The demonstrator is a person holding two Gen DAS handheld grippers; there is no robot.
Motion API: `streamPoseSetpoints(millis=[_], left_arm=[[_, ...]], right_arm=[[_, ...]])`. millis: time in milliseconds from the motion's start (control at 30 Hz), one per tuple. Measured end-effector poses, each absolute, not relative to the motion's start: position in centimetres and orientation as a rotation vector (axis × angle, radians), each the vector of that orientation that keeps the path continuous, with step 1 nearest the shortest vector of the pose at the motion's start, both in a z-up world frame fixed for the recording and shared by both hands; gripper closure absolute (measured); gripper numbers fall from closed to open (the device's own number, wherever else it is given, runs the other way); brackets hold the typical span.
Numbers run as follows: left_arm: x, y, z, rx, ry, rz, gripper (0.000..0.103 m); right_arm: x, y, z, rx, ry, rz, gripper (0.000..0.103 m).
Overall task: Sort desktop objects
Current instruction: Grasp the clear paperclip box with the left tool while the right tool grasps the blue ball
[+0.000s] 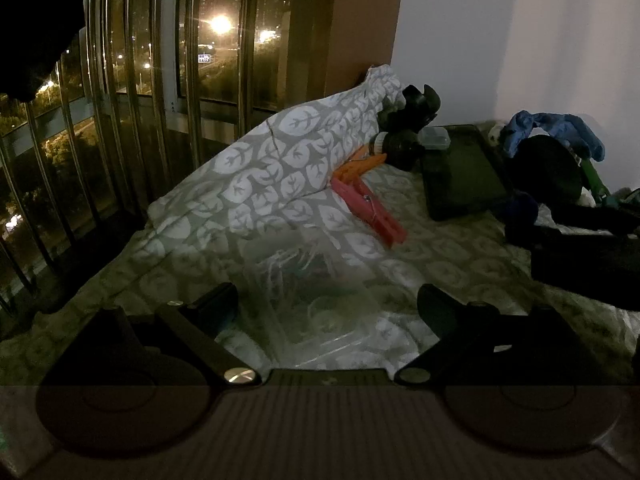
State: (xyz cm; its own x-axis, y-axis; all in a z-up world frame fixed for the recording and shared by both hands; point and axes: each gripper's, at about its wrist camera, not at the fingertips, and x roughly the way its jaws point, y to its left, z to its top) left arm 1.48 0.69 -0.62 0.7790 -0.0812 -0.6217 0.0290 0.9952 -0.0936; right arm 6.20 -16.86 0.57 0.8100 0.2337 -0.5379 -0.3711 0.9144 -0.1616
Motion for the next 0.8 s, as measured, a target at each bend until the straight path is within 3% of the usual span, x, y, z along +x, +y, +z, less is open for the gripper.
streamPoseSetpoints(millis=[167, 300, 367, 400, 500, 800], left_arm=[[1.6, 0.7, -0.6, -0.083, 0.675, -0.063, 0.007], [1.7, 0.8, -0.6, -0.082, 0.67, -0.051, 0.013], [1.7, 0.9, -0.6, -0.078, 0.666, -0.032, 0.022], [1.7, 0.9, -0.5, -0.074, 0.66, -0.012, 0.039], [1.6, 1.2, -0.4, -0.079, 0.651, 0.009, 0.051], [0.9, 1.1, -0.2, -0.07, 0.637, 0.002, 0.051]], right_arm=[[7.2, -16.3, 0.3, -0.309, 0.517, 0.311, 0.059], [7.7, -15.6, 0.2, -0.354, 0.527, 0.311, 0.075], [7.6, -15.3, 0.3, -0.377, 0.524, 0.308, 0.075], [7.6, -15.2, 0.4, -0.386, 0.522, 0.3, 0.076], [7.7, -15.3, 0.7, -0.373, 0.522, 0.288, 0.077], [5.9, -17.0, 1.7, -0.314, 0.516, 0.263, 0.077]])
